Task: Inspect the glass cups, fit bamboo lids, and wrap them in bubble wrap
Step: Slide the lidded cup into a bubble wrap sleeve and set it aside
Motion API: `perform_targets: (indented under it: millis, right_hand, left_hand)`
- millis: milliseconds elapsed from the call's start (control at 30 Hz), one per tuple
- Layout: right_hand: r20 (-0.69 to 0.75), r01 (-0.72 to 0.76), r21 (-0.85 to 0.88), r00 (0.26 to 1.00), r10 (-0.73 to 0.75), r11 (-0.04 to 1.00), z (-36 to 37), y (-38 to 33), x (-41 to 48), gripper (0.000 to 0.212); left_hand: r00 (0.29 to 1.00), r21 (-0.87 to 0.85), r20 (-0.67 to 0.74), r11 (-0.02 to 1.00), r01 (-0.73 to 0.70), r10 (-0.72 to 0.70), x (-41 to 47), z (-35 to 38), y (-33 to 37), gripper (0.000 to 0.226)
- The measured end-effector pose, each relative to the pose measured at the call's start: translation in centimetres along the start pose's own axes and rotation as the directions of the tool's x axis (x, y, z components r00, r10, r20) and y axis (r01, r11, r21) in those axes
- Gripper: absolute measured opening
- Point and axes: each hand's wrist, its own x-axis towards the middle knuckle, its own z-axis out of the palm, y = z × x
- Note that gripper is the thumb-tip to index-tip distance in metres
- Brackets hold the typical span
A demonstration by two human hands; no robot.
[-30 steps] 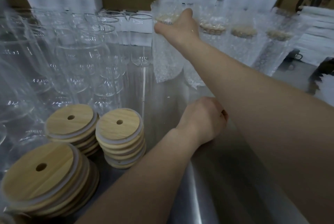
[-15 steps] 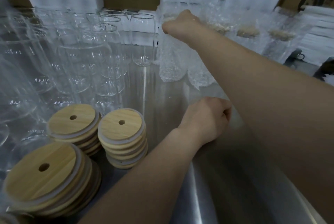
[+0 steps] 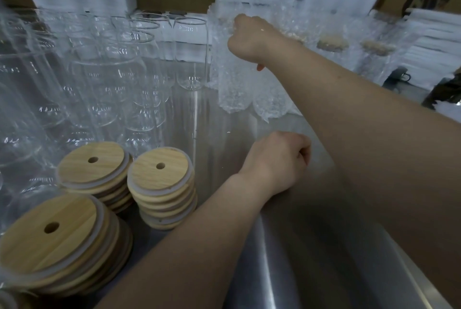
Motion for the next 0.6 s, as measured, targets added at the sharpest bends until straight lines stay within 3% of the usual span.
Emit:
perform_targets:
  millis: [167,267,333,400,433,500,533,600]
  right_hand:
    - [-0.009,0.057,-0.095,0.998,-0.059,0.994,0.3,0.5,-0.1,0.053]
    - [-0.126,0.147,-0.118,0.979,-0.162,0.982,0.7,0.8,-1.7,0.066]
    - [-0.332,0.252,-0.131,0.9,-0.282,0.959,1.5,1.1,-3.8,0.059]
    - [-0.553,0.334,-0.099,0.764,-0.331,0.937,2.5,1.5,-6.1,0.032]
    - [-0.59,0.331,-0.063,0.749,-0.303,0.942,2.9,1.8,-7.0,0.02]
    - [-0.494,0.186,-0.03,0.851,-0.176,0.982,3.4,3.1,-7.8,0.013]
    - [-0.384,0.078,-0.043,0.919,-0.088,0.996,3.6,3.9,-7.8,0.013]
    - [-0.177,-0.062,-0.054,0.983,0.052,0.997,3.9,5.4,-7.7,0.015]
  left_hand:
    - [1.0,-0.018,-0.002,1.0,0.017,-0.017,-0.2,-0.1,0.1,0.026]
    - [1.0,-0.019,-0.005,1.0,0.025,-0.025,-0.1,0.0,0.0,0.024]
    - [0.999,-0.013,-0.026,0.999,0.036,-0.037,0.0,0.1,-0.1,0.027]
    - [0.997,-0.024,-0.073,0.999,0.032,-0.034,0.0,0.2,-0.2,0.041]
    - [0.996,-0.039,-0.084,0.999,0.035,-0.038,-0.1,0.2,-0.3,0.042]
    - [0.996,-0.057,-0.072,0.998,0.041,-0.045,-0.1,0.3,-0.2,0.031]
    - [0.997,-0.059,-0.061,0.997,0.045,-0.049,-0.1,0.2,-0.2,0.021]
    - [0.999,-0.034,-0.035,0.999,0.039,-0.04,0.1,0.0,-0.1,0.019]
